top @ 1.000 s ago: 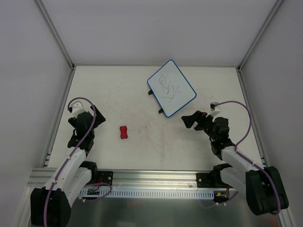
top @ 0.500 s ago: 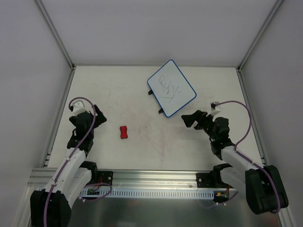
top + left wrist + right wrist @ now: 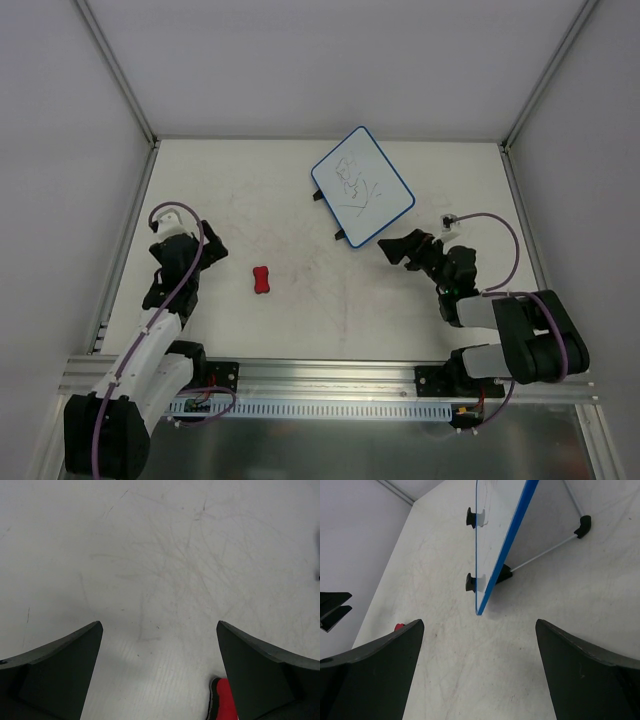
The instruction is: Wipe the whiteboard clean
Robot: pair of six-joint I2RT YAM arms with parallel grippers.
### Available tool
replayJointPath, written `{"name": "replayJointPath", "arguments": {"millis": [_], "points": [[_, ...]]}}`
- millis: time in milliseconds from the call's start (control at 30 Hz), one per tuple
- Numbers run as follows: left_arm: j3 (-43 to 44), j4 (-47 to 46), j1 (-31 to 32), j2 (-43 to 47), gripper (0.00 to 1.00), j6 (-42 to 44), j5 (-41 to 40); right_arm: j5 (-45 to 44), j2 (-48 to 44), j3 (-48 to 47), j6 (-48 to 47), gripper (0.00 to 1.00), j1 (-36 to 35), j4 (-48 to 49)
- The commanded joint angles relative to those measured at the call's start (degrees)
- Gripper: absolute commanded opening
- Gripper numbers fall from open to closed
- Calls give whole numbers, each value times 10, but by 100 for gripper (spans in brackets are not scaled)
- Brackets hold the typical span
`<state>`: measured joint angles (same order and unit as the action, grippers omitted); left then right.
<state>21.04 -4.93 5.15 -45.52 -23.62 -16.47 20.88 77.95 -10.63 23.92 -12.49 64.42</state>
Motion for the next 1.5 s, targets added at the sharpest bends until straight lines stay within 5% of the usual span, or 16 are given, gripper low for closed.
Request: {"name": "replayJointPath", "arguments": {"millis": [0, 367, 767, 900, 1133, 1333, 1467], "points": [[4, -7, -3, 22, 99, -14, 15, 1, 15, -35, -12, 99, 6, 71], [23, -7, -3, -30, 99, -33, 37, 57, 196, -125, 45, 99, 12, 226], [30, -6, 0, -47, 99, -42, 60, 39, 249, -174, 51, 82, 5, 233], [53, 4, 28, -79, 99, -41, 37, 50, 257, -194, 55, 62, 5, 233], [123, 81, 170, -122, 99, -50, -91, 45, 253, -185, 41, 45, 4, 233], [161, 132, 186, -158, 99, -55, -52, 42, 260, -188, 46, 30, 4, 233], [196, 200, 187, -193, 99, -49, -30, 38, 257, -183, 45, 29, 4, 233]]}}
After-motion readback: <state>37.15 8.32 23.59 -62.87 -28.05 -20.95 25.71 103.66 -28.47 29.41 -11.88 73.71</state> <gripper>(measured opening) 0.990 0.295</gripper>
